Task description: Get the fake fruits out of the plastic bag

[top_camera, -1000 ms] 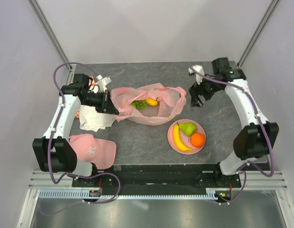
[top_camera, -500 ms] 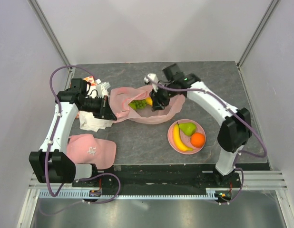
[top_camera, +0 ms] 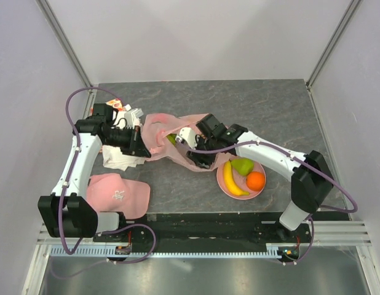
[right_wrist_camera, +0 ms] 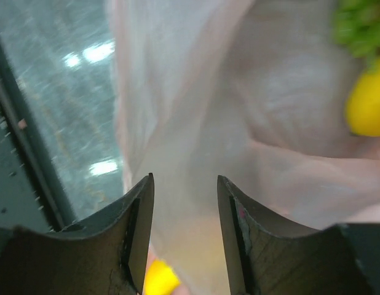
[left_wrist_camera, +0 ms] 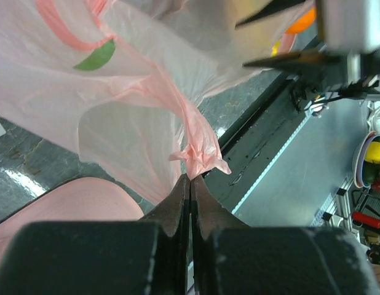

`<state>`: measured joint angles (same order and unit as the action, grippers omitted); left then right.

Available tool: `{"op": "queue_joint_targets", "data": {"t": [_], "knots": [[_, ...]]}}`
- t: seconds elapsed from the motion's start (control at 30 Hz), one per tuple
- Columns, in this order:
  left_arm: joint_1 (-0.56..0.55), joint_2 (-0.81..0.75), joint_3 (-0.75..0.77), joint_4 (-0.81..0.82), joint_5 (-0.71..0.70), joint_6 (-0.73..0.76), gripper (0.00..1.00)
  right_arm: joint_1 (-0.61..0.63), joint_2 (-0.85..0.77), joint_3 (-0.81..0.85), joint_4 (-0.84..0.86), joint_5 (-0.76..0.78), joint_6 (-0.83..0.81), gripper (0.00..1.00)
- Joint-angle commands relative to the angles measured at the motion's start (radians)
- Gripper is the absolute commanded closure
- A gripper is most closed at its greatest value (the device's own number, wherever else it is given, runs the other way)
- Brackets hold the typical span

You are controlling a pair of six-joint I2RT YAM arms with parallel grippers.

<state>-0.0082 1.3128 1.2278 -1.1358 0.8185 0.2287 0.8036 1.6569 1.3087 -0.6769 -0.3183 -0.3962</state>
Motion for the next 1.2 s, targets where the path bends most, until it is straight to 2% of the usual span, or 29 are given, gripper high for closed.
{"op": "queue_joint_targets", "data": {"t": [0.0,0.1,0.2,0.4,0.53,0.63,0.73,0.8,0.97,1.13,1.17], "knots": [[-0.001,-0.049,-0.034,0.056,-0.082,-0.020,0.95,-0.053,0.067,0.156,0.094,0.110,0.034,0.46],[-0.001,-0.050,-0.019,0.044,-0.215,-0.012,0.98,-0.058,0.180,0.292,0.079,0.108,0.045,0.46],[-0.001,-0.053,0.013,0.012,-0.239,0.018,0.98,-0.058,0.300,0.409,0.077,0.088,0.078,0.46],[-0.001,-0.046,0.071,-0.122,-0.030,0.118,0.98,-0.058,0.460,0.592,0.045,0.082,0.178,0.45],[-0.001,-0.043,0.124,-0.225,0.062,0.230,0.98,-0.050,0.521,0.653,0.057,0.074,0.237,0.44],[-0.001,-0.029,0.177,-0.314,0.128,0.306,0.98,-0.032,0.540,0.661,0.080,0.082,0.272,0.39],[-0.003,0.009,0.242,-0.402,0.068,0.365,0.98,-0.015,0.552,0.661,0.106,0.091,0.321,0.31],[-0.001,0.020,0.259,-0.404,-0.083,0.347,0.98,0.000,0.563,0.659,0.117,0.105,0.342,0.28],[0.001,-0.024,0.181,-0.403,-0.306,0.442,0.99,0.023,0.583,0.656,0.154,0.122,0.396,0.26],[0.007,-0.066,0.133,-0.401,-0.317,0.454,0.99,0.035,0.629,0.676,0.192,0.146,0.451,0.25],[0.036,-0.072,0.121,-0.400,-0.314,0.455,0.98,0.045,0.644,0.684,0.198,0.162,0.459,0.24]]}}
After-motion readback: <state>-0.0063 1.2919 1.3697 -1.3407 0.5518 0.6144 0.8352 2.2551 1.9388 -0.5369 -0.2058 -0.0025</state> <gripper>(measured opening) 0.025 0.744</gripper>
